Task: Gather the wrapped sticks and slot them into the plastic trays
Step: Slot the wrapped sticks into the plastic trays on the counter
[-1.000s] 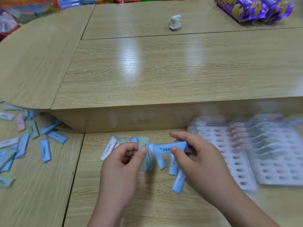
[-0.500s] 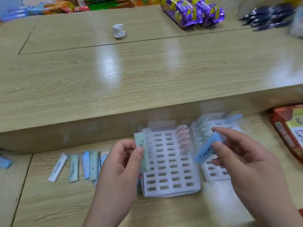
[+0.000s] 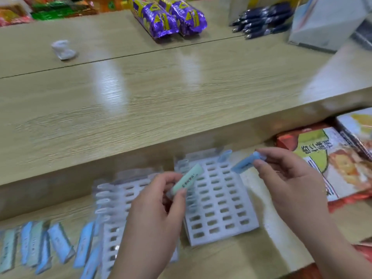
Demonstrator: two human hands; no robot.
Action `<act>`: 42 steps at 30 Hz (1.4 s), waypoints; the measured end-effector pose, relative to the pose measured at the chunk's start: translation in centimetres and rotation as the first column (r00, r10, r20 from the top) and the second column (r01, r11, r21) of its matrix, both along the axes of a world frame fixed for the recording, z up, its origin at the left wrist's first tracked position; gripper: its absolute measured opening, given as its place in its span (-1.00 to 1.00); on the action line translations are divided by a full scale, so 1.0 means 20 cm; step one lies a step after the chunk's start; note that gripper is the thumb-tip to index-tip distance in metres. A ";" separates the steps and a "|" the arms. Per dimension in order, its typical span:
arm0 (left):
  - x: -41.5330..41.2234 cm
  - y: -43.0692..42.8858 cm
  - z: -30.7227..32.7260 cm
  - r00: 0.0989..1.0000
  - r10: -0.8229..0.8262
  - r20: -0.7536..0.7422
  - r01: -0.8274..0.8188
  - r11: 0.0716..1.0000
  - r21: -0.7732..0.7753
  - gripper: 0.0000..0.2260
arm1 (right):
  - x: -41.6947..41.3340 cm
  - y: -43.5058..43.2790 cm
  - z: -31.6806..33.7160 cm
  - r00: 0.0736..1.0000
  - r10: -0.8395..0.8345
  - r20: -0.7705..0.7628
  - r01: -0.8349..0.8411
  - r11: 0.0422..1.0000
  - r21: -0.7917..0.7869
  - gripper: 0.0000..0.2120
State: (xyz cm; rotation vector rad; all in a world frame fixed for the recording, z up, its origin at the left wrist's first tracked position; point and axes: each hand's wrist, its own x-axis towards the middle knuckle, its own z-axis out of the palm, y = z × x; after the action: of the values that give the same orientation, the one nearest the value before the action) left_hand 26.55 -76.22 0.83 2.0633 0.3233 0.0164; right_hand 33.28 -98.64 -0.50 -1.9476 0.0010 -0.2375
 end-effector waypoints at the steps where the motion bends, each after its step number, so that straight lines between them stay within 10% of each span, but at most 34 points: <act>1: 0.01 -0.02 -0.01 1.000 0.024 -0.005 -0.024 0.999 0.029 -0.87 | 0.02 0.00 -0.02 1.000 0.018 0.011 -0.017 1.000 -0.023 -0.64; 13: 0.05 -0.08 -0.01 0.984 0.128 0.123 -0.131 0.991 0.012 -0.85 | 0.17 -0.02 -0.19 0.968 0.191 0.160 -0.143 0.952 -0.269 -0.78; 24: -0.07 -0.05 0.03 0.959 -0.082 0.273 0.005 0.962 0.273 -0.67 | 0.16 -0.03 -0.21 0.881 0.334 0.335 0.055 0.631 -0.774 -0.72; 42: -0.23 -0.01 -0.24 0.865 -0.139 0.481 -0.051 0.931 0.362 -0.83 | 0.07 0.02 -0.25 0.943 0.277 0.183 -0.015 0.586 -0.810 -0.48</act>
State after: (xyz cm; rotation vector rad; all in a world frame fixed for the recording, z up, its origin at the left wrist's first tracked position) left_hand 22.01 -76.34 -3.93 2.3373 -0.0623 0.6212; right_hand 34.63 -98.14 -5.55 -2.7884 -0.5667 -0.4747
